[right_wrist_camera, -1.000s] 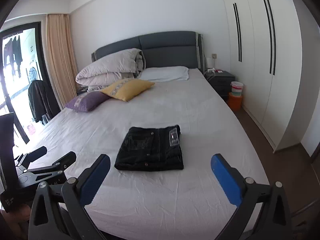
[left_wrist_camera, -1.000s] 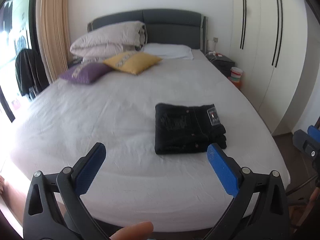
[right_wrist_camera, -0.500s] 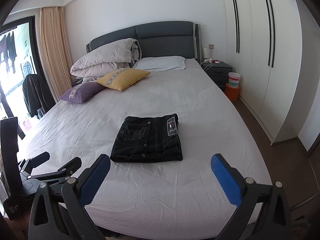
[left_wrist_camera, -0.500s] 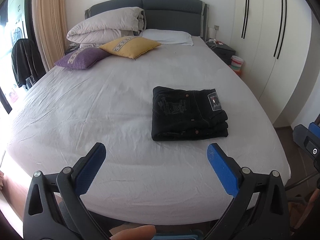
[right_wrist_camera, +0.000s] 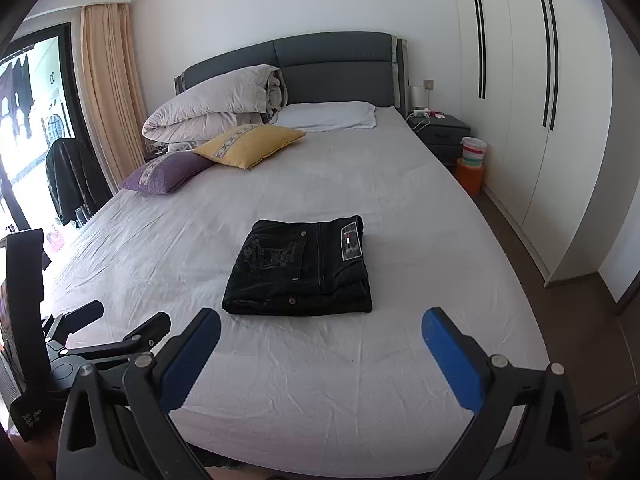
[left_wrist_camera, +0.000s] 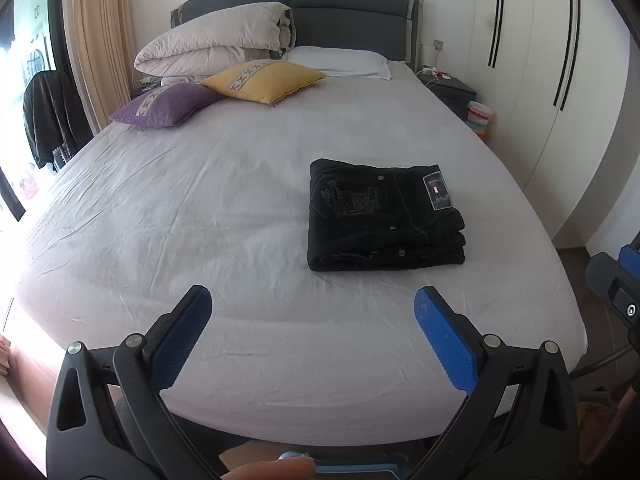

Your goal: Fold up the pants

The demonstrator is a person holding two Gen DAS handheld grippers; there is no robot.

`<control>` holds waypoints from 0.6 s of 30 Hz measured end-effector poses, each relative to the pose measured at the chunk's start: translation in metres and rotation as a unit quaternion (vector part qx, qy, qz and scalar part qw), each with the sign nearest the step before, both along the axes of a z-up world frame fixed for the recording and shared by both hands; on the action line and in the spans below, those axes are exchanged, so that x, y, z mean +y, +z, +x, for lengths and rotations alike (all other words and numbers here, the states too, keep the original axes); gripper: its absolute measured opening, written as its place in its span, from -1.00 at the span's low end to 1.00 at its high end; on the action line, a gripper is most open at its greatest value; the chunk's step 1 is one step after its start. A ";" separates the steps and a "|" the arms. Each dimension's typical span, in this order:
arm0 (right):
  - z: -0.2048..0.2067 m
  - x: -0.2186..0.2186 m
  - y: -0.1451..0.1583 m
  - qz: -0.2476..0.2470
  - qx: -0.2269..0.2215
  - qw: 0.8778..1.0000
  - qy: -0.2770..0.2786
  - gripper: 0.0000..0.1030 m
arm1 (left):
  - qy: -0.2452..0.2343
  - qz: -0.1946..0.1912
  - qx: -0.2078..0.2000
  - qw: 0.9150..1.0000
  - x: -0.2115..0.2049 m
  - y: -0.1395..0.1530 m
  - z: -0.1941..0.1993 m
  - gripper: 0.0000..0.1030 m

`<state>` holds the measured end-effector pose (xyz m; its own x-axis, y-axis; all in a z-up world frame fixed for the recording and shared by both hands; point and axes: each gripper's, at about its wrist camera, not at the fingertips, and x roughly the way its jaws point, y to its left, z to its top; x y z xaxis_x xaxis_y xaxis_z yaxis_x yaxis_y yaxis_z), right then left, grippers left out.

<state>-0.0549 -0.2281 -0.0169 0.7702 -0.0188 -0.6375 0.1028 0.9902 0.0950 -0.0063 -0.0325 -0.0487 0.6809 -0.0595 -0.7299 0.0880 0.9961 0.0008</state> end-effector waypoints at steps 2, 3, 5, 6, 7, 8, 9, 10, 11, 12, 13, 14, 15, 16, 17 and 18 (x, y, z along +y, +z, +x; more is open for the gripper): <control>0.000 -0.001 -0.001 0.001 0.002 1.000 0.000 1.00 | -0.001 0.001 0.001 1.000 -0.001 -0.002 0.001 1.00; 0.000 0.000 -0.001 0.000 0.002 1.000 0.000 1.00 | -0.001 0.001 0.001 1.000 -0.001 -0.002 0.001 1.00; 0.000 0.000 -0.002 0.001 0.003 1.000 0.000 1.00 | -0.002 0.000 0.002 1.000 -0.001 -0.002 0.001 1.00; 0.000 -0.001 -0.002 0.001 0.005 1.000 0.000 1.00 | -0.002 0.000 0.002 1.000 -0.002 -0.003 0.001 1.00; 0.000 -0.001 -0.003 0.001 0.005 1.000 0.000 1.00 | -0.003 0.000 0.002 1.000 -0.002 -0.004 0.002 1.00; 0.000 0.000 -0.004 0.001 0.006 1.000 0.000 1.00 | -0.004 0.000 0.003 1.000 -0.002 -0.004 0.002 1.00; 0.000 0.000 -0.004 0.001 0.006 1.000 0.000 1.00 | -0.004 0.000 0.003 1.000 -0.003 -0.005 0.002 1.00; 0.000 0.000 -0.004 0.001 0.007 1.000 0.000 1.00 | -0.004 0.000 0.003 1.000 -0.003 -0.005 0.003 1.00; 0.000 0.000 -0.005 0.001 0.008 1.000 0.001 1.00 | -0.004 -0.001 0.003 1.000 -0.002 -0.006 0.003 1.00; 0.001 -0.001 -0.005 0.000 0.008 1.000 0.001 1.00 | -0.005 -0.001 0.003 1.000 -0.003 -0.006 0.003 1.00; 0.001 -0.001 -0.005 0.001 0.008 1.000 0.001 1.00 | -0.004 -0.001 0.003 1.000 -0.003 -0.006 0.003 1.00; 0.001 -0.001 -0.005 0.001 0.008 1.000 0.002 1.00 | -0.004 -0.001 0.003 1.000 -0.003 -0.006 0.003 1.00; 0.001 -0.001 -0.005 0.001 0.008 1.000 0.001 1.00 | -0.005 -0.001 0.003 1.000 -0.002 -0.006 0.003 1.00; 0.001 -0.001 -0.005 0.001 0.008 1.000 0.001 1.00 | -0.005 -0.001 0.003 1.000 -0.003 -0.007 0.003 1.00; 0.001 0.000 -0.005 0.001 0.008 1.000 0.002 1.00 | -0.005 -0.001 0.004 1.000 -0.003 -0.006 0.003 1.00; 0.001 0.000 -0.005 0.001 0.008 1.000 0.001 1.00 | -0.005 -0.001 0.004 1.000 -0.003 -0.006 0.003 1.00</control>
<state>-0.0541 -0.2284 -0.0216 0.7600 -0.0162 -0.6497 0.1023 0.9902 0.0949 -0.0034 -0.0354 -0.0549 0.6752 -0.0677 -0.7346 0.0972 0.9953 -0.0024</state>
